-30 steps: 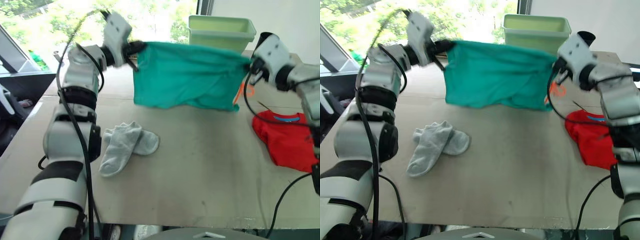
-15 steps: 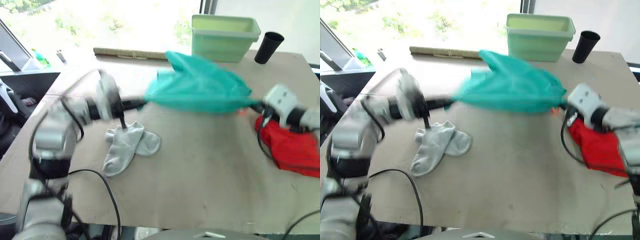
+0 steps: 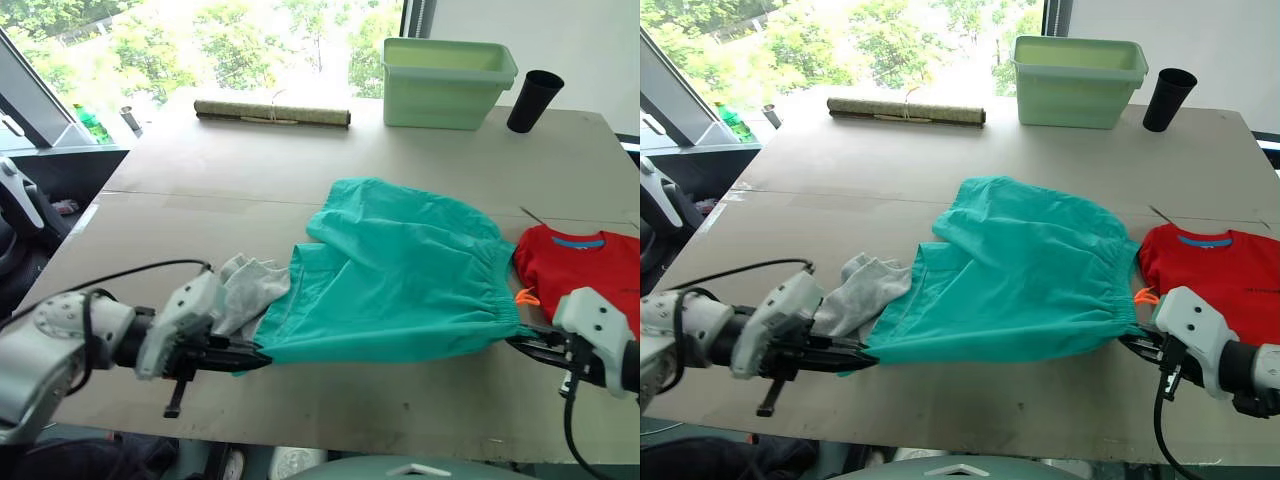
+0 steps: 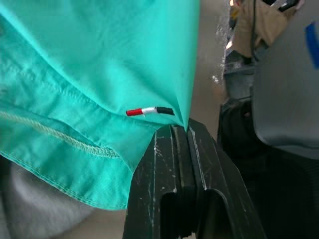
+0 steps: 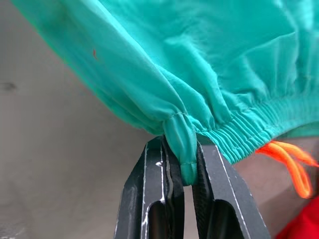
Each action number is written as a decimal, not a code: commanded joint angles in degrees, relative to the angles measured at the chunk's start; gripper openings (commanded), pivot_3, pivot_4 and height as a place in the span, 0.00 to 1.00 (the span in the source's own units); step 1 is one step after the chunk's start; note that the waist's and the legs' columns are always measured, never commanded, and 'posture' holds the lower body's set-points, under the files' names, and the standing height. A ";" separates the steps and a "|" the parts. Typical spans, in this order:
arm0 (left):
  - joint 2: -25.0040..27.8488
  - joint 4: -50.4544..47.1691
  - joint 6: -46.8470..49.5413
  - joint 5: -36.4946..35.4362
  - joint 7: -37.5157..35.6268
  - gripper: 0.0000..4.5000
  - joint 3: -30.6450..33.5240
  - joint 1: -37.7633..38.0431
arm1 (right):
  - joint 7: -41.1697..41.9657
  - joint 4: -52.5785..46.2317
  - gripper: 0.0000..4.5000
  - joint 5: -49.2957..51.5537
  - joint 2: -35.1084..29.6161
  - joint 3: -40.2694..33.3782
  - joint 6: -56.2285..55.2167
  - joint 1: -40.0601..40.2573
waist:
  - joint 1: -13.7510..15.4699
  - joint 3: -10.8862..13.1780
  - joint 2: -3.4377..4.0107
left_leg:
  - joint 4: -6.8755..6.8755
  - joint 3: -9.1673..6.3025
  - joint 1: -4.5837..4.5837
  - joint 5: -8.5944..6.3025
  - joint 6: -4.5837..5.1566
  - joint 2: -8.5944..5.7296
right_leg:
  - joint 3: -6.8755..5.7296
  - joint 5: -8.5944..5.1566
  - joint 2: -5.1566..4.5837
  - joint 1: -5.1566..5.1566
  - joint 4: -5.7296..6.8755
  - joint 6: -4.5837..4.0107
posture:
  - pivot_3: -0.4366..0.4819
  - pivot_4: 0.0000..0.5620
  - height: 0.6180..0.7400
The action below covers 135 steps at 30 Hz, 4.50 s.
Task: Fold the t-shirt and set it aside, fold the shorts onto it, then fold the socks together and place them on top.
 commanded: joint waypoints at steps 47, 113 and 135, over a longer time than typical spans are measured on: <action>-52.32 55.67 -18.14 37.40 42.65 0.55 -21.92 -44.00 | -37.23 26.59 0.69 -23.70 16.92 27.54 7.22 -38.53 | 0.30 -0.21 -0.38 | 0.60 0.13 -0.05 0.20 0.52 -0.13 | 0.21 0.18 0.08 -0.01 0.85 0.16 | 0.48 0.27 1.00; -29.82 8.66 -2.01 2.71 14.87 0.98 -14.66 -24.17 | -79.00 7.04 1.00 42.53 49.41 18.12 -16.04 -8.51 | -0.74 -0.17 -0.06 | -0.12 0.11 -0.07 0.19 0.45 -0.15 | 0.47 0.08 0.08 -0.04 0.02 0.22 | 0.48 0.27 1.00; -29.83 5.06 0.28 1.72 19.95 1.00 -13.92 -22.77 | -85.67 41.25 0.61 23.36 56.77 18.32 -26.81 -34.06 | -1.23 -0.35 -0.32 | -0.09 0.13 0.06 0.19 0.09 -0.13 | 0.45 0.23 0.12 0.02 0.09 -0.01 | 0.48 0.27 1.00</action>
